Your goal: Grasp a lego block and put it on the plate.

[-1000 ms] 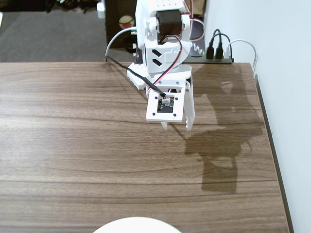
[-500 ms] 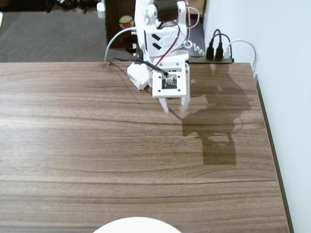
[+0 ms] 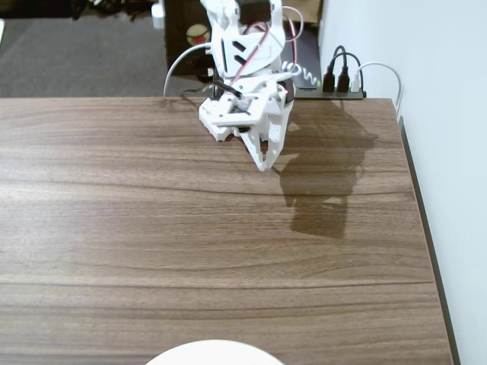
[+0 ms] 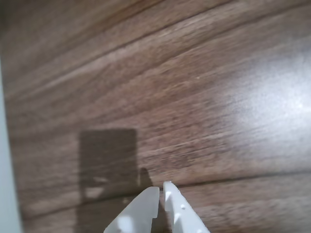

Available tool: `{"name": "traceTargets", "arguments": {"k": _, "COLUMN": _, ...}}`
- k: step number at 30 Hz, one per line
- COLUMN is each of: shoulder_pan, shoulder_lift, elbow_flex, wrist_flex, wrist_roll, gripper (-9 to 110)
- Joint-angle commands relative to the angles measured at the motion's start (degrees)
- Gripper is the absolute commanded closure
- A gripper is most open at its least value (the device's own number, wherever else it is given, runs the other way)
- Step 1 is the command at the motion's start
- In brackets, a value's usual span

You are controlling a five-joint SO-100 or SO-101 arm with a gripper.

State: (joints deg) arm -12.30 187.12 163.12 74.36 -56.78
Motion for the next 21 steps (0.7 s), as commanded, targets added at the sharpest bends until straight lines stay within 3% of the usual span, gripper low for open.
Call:
{"name": "traceTargets", "arguments": {"k": 1, "shoulder_pan": 1.7, "shoulder_lift": 1.6, "elbow_flex": 0.1, "wrist_flex": 0.2, "wrist_roll": 5.4, "gripper": 101}}
{"name": "traceTargets", "arguments": {"k": 15, "shoulder_pan": 12.6, "shoulder_lift": 1.6, "elbow_flex": 2.8, "wrist_flex": -5.6, "wrist_roll": 27.9, "gripper": 101}}
{"name": "traceTargets", "arguments": {"k": 21, "shoulder_pan": 13.6, "shoulder_lift": 1.5, "elbow_flex": 5.9, "wrist_flex": -7.9, "wrist_roll": 33.0, "gripper": 101}}
